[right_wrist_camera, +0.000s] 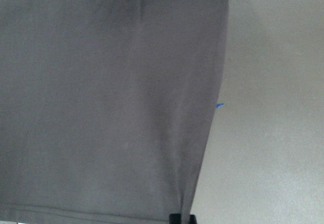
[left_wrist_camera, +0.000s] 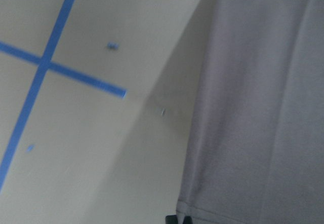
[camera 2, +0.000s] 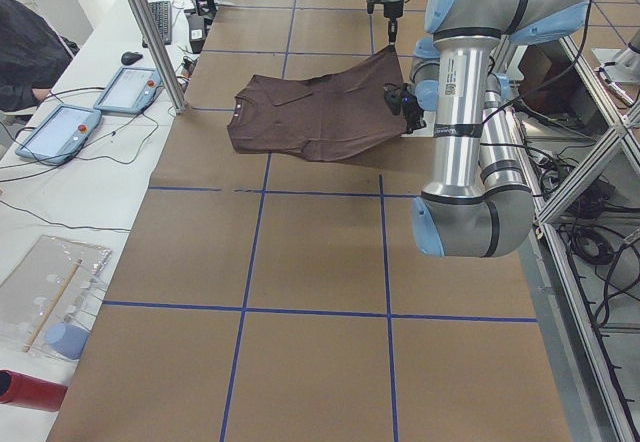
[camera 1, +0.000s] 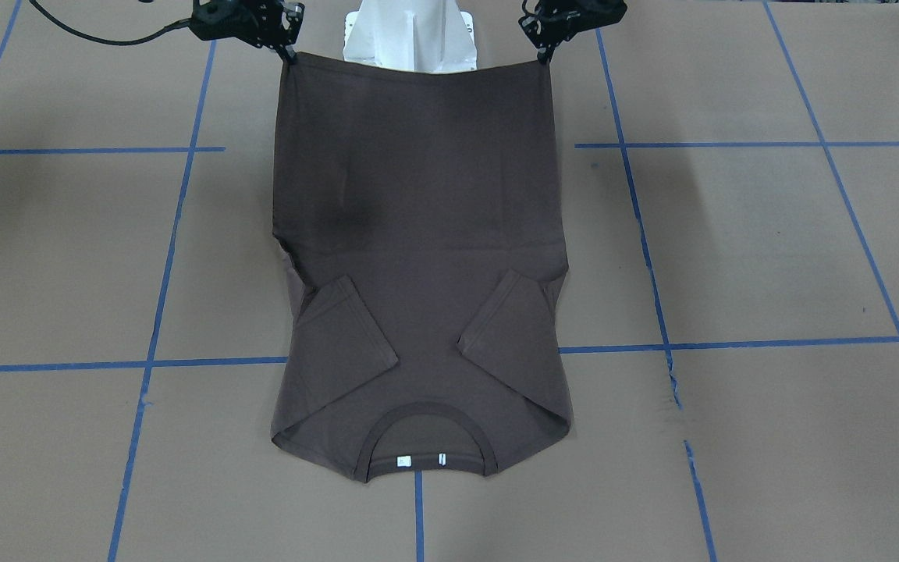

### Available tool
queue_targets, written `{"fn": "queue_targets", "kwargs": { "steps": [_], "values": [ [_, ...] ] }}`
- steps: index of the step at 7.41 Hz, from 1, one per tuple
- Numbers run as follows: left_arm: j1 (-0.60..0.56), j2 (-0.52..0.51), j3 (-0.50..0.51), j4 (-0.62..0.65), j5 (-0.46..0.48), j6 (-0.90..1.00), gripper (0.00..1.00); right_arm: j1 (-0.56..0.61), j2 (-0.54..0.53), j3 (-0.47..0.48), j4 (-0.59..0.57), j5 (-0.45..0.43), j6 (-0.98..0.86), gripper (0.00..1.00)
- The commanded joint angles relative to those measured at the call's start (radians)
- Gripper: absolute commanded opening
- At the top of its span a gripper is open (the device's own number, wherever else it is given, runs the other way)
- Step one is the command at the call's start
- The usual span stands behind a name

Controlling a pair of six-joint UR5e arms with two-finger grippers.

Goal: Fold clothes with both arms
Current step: 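Lift the hem with both grippers and fold it toward the collar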

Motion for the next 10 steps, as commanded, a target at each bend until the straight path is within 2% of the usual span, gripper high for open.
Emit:
{"fn": "queue_targets", "kwargs": {
  "steps": [1,3,5,7,10],
  "values": [
    [0.013,-0.021,-0.024,0.002,-0.01,0.003,0.0,0.01,-0.004,0.009,0.001,0.017,-0.004,0.0],
    [-0.106,-0.05,-0.021,0.002,-0.012,0.145,0.0,0.106,0.026,-0.041,0.003,0.018,-0.114,0.0],
    [-0.305,-0.089,0.008,0.008,-0.1,0.332,0.0,0.273,0.092,-0.115,0.007,0.05,-0.195,0.0],
    [-0.473,-0.24,0.185,0.011,-0.135,0.435,0.0,0.416,0.201,-0.23,0.007,0.089,-0.23,0.0],
    [-0.616,-0.325,0.385,-0.003,-0.144,0.479,0.0,0.551,0.436,-0.521,0.006,0.084,-0.278,0.0]
  ]
}}
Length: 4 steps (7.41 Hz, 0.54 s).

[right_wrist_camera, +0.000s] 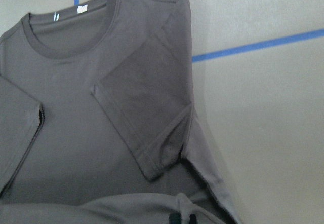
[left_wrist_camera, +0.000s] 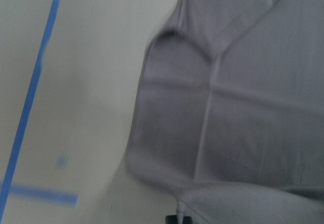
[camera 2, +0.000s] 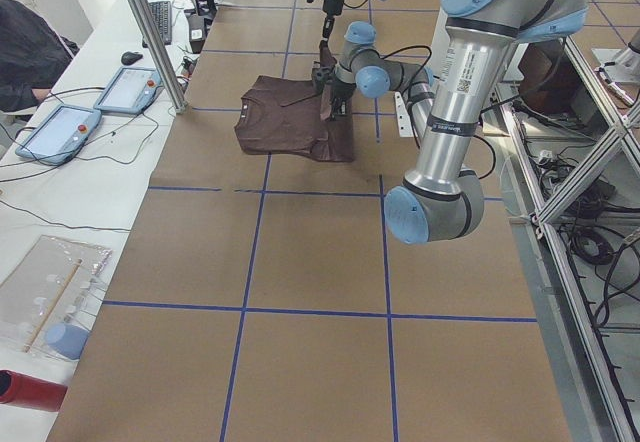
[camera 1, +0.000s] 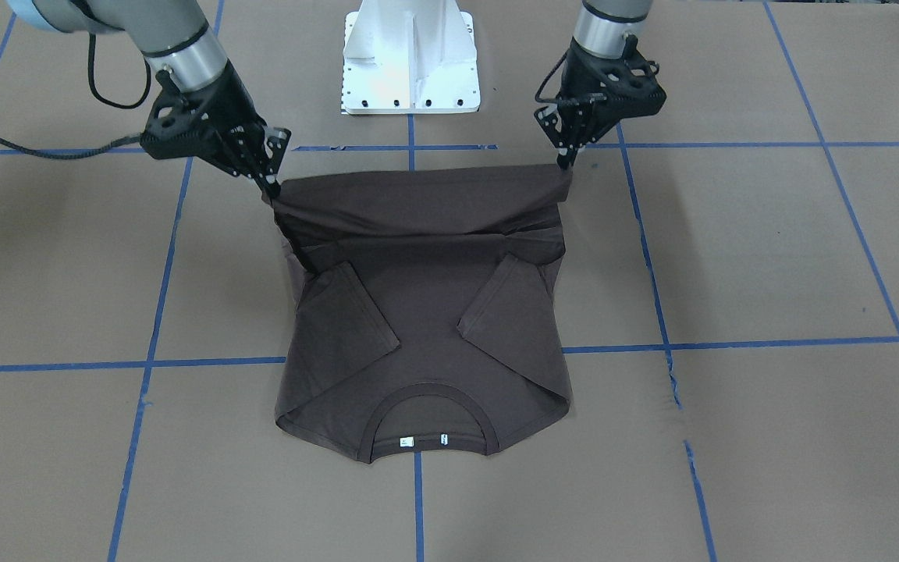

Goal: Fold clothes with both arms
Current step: 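Lift the hem with both grippers and fold it toward the collar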

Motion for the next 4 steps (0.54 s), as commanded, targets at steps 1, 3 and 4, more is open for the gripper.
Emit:
{"fn": "queue_targets", "kwargs": {
  "steps": [1,3,4],
  "values": [
    [-0.097,-0.085,0.148,-0.007,0.0,0.072,0.0,0.093,0.102,-0.18,0.0,0.009,-0.084,0.0],
    [-0.154,-0.104,0.25,-0.083,-0.002,0.077,0.0,0.134,0.194,-0.32,0.002,0.009,-0.098,0.0],
    [-0.178,-0.12,0.309,-0.123,-0.002,0.077,0.0,0.148,0.241,-0.399,0.015,0.009,-0.098,0.0]
  ]
}}
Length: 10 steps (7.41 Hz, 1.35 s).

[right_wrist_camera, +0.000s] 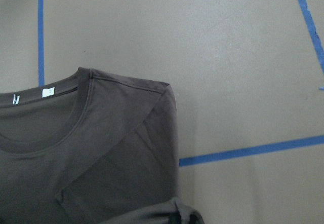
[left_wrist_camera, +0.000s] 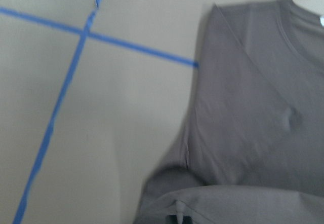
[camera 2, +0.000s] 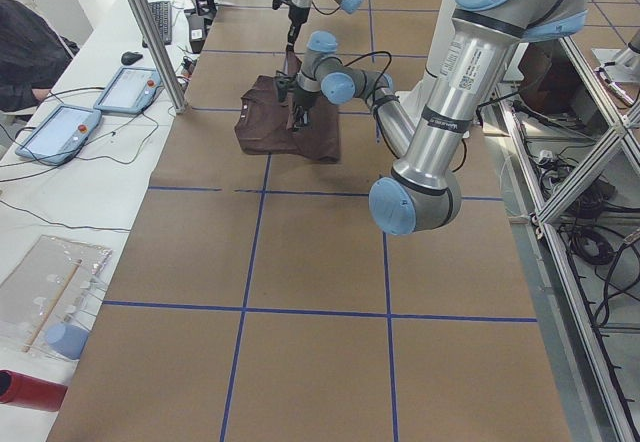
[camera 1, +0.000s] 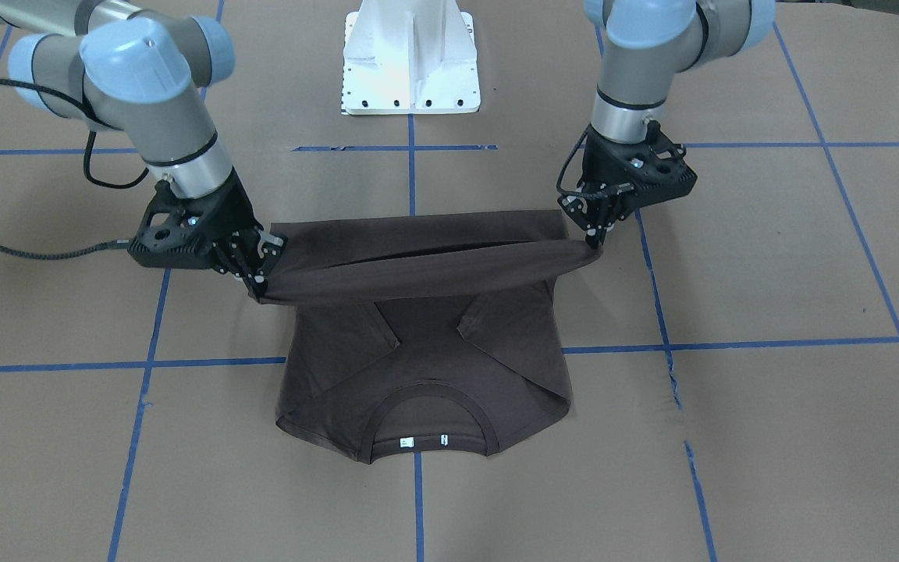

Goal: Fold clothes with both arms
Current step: 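Lay the hem down near the collar with both grippers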

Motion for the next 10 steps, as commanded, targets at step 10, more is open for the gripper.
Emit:
{"fn": "queue_targets", "kwargs": {
  "steps": [10],
  "values": [
    [-0.105,-0.189,0.415,-0.221,0.004,-0.013,0.0,0.07,0.18,-0.369,0.186,-0.01,-0.007,0.0]
  ]
}}
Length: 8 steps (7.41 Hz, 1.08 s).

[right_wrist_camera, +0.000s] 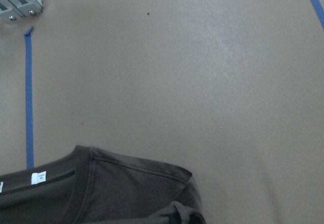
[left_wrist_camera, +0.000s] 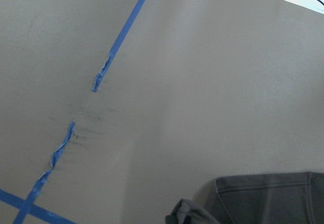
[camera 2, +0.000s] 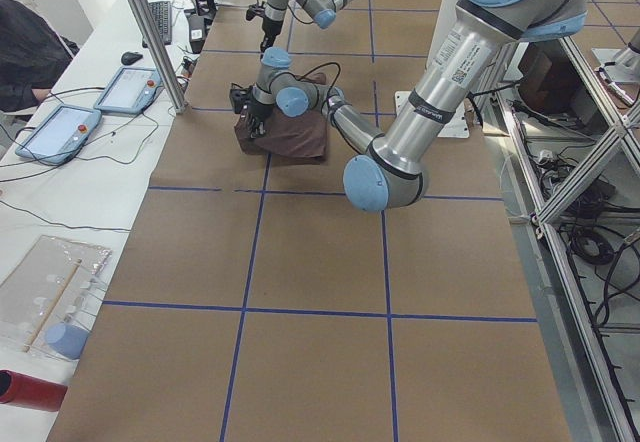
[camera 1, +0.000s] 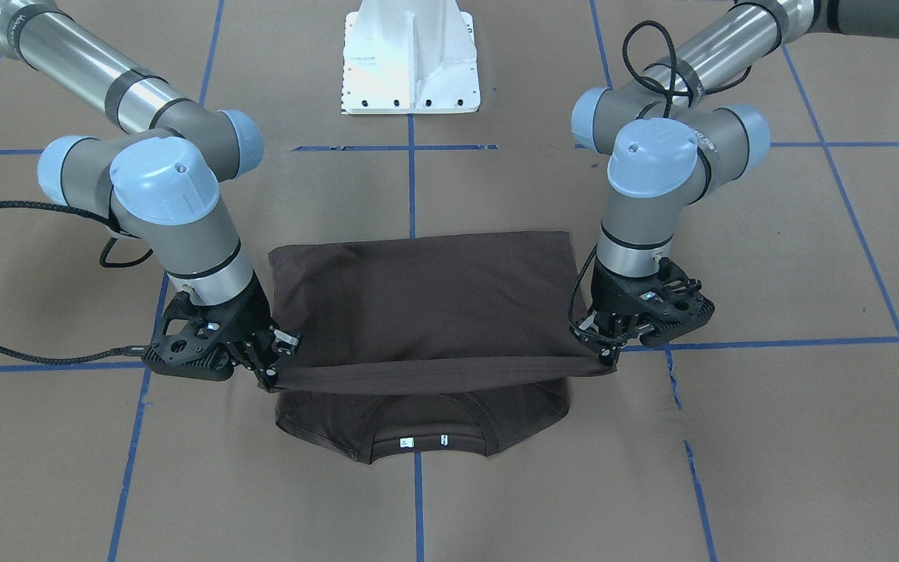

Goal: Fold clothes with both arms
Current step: 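Lay the hem down near the collar with both grippers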

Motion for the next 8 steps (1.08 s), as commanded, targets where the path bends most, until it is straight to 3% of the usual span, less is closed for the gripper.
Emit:
{"fn": "queue_targets", "kwargs": {
  "steps": [1,7,8],
  "values": [
    [-0.001,-0.001,0.012,-0.014,0.0,0.0,0.0,0.015,0.019,-0.073,0.067,0.0,-0.001,0.0],
    [0.0,-0.015,0.012,-0.015,0.0,0.0,0.0,0.009,0.004,-0.065,0.128,0.009,0.002,0.0],
    [0.0,-0.015,0.015,-0.02,0.0,0.007,0.86,0.006,-0.01,-0.065,0.132,0.007,0.001,0.99]
  ]
}}
